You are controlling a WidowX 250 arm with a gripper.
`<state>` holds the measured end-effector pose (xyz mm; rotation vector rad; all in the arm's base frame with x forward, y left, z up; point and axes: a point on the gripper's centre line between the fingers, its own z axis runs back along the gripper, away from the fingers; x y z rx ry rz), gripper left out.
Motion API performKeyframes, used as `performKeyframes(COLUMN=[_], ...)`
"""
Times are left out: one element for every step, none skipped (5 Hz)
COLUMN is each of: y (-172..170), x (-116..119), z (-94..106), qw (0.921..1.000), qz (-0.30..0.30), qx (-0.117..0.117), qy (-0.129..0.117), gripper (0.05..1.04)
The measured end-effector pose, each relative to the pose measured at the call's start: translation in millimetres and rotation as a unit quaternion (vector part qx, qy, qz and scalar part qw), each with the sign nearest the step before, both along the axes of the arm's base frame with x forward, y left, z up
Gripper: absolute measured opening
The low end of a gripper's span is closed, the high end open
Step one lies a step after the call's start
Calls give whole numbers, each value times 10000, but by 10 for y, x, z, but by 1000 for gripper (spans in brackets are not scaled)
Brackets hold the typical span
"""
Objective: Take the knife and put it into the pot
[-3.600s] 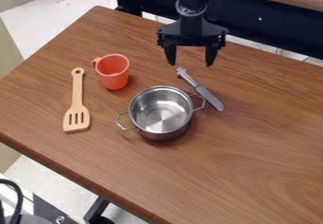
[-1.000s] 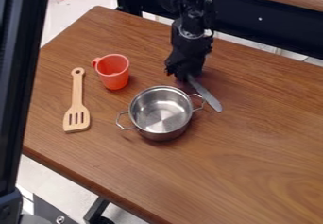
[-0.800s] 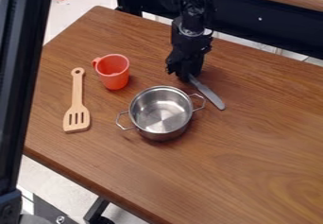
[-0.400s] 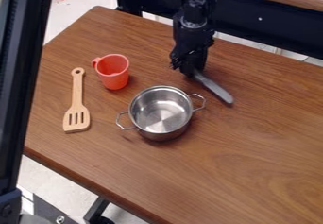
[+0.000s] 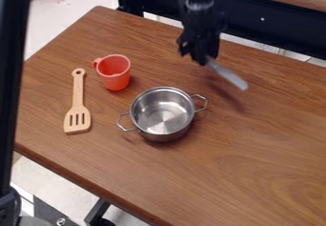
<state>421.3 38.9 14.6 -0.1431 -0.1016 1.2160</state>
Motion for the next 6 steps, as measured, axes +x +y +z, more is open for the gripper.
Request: performKeyframes(y=[35,82,115,163,155,140], x=[-196,-368,-629,-860,-1092,-1195], z=[76,265,261,228,55,-83], qw=[9991,9959,9936,9905,9847,9825], qz=[-403,-871,-1094,-1330,-1699,-1831], qx=[-19,-225,-264,-286,-171,8], qy=[-101,-120,53,185,333,348], gripper=[324,324,325,324,324,324])
